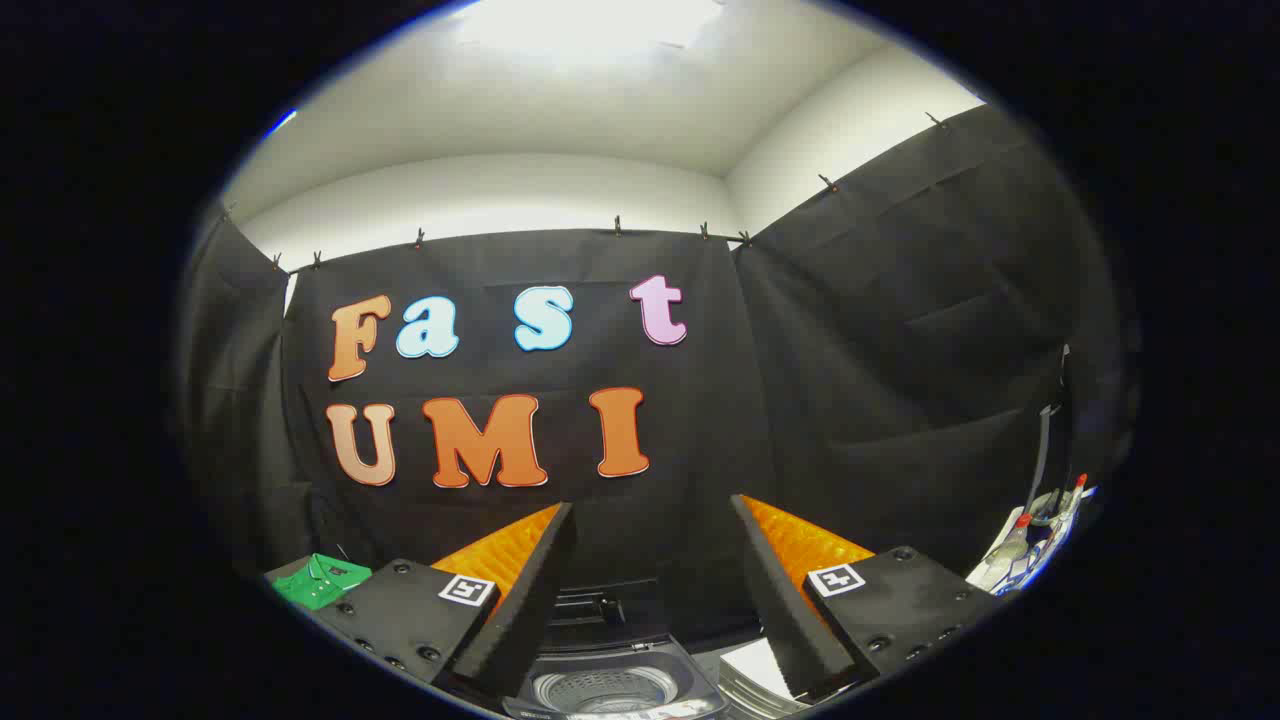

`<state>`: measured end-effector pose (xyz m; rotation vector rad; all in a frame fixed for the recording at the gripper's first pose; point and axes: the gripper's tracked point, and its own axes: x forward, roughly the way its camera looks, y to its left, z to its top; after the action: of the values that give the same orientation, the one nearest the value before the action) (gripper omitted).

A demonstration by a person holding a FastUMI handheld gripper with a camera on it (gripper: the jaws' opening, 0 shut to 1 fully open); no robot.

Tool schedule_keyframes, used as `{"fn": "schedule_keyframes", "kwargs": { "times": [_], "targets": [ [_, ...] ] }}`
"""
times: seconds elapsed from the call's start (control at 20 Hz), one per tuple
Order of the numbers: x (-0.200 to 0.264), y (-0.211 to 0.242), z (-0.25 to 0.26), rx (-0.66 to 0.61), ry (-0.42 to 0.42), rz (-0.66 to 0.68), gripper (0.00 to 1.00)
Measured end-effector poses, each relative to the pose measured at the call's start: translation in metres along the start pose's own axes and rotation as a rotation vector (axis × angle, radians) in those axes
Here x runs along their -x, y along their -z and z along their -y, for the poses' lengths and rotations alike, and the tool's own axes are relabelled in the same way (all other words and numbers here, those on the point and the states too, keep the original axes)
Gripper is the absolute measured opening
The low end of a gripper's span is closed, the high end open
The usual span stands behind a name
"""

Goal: Put the clothes into the washing machine and then close the washing machine lid.

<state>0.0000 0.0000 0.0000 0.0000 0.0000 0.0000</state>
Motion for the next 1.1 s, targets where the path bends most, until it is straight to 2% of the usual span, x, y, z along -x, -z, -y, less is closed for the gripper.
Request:
{"fn": "schedule_keyframes", "kwargs": {
  "times": [0.35, 1.1],
  "targets": [
    [-0.022, 0.015, -0.01, 0.035, -0.031, -0.028, 0.98],
    [-0.025, 0.018, -0.026, 0.058, -0.047, -0.031, 0.98]
  ]
}}
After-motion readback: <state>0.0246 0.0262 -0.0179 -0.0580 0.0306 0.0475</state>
